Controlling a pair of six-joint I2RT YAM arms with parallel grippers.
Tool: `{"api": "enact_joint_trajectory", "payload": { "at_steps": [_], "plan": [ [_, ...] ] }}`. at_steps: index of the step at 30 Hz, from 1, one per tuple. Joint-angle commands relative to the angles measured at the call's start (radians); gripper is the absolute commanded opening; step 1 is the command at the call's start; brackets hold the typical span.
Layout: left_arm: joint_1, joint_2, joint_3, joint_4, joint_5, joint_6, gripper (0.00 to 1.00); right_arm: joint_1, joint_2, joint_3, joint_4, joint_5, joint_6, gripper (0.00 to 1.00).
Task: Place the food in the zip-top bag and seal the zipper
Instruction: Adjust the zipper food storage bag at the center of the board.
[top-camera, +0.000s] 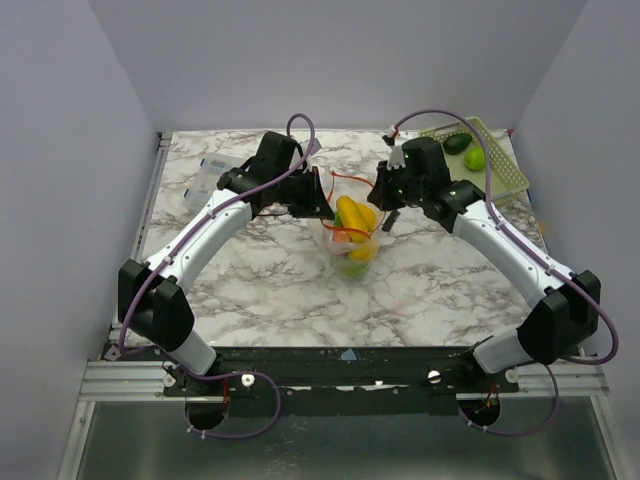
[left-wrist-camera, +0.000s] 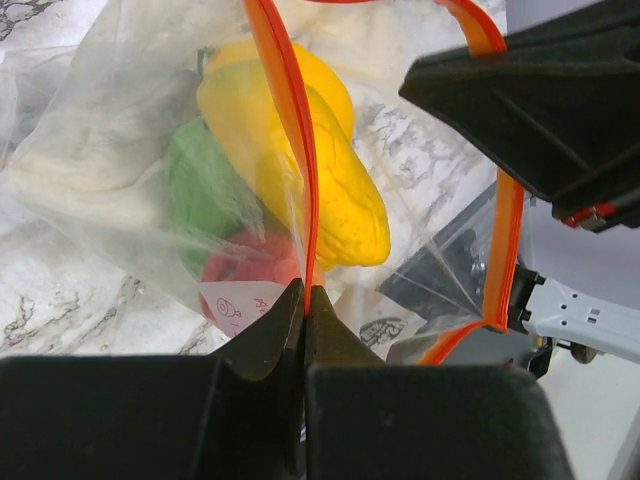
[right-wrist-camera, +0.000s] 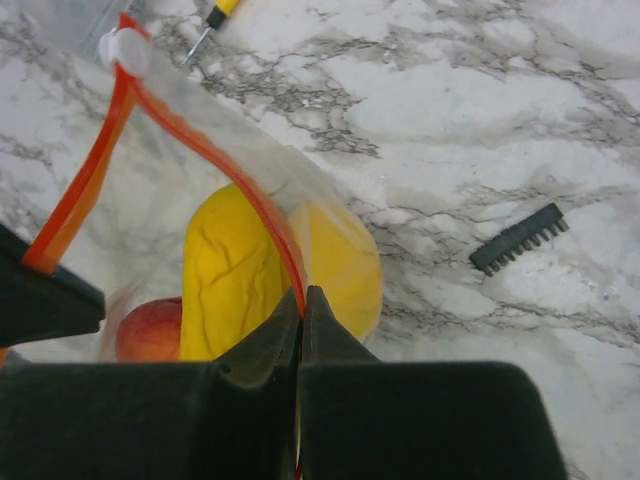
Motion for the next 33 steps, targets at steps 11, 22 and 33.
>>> {"api": "enact_joint_trajectory", "payload": {
  "at_steps": [11,22,33],
  "plan": [
    [-0.007,-0.050,0.045,0.040,0.001,-0.026,0.33,0.062,-0.177,-0.192,0.234,-0.201,0.299,0.00],
    [-0.013,0.006,0.201,-0.023,-0.159,-0.069,0.59,0.066,-0.200,-0.238,0.257,-0.211,0.333,0.00],
    [-0.079,0.072,0.339,-0.166,-0.560,-0.175,0.59,0.079,-0.206,-0.253,0.273,-0.187,0.331,0.00]
  ]
}}
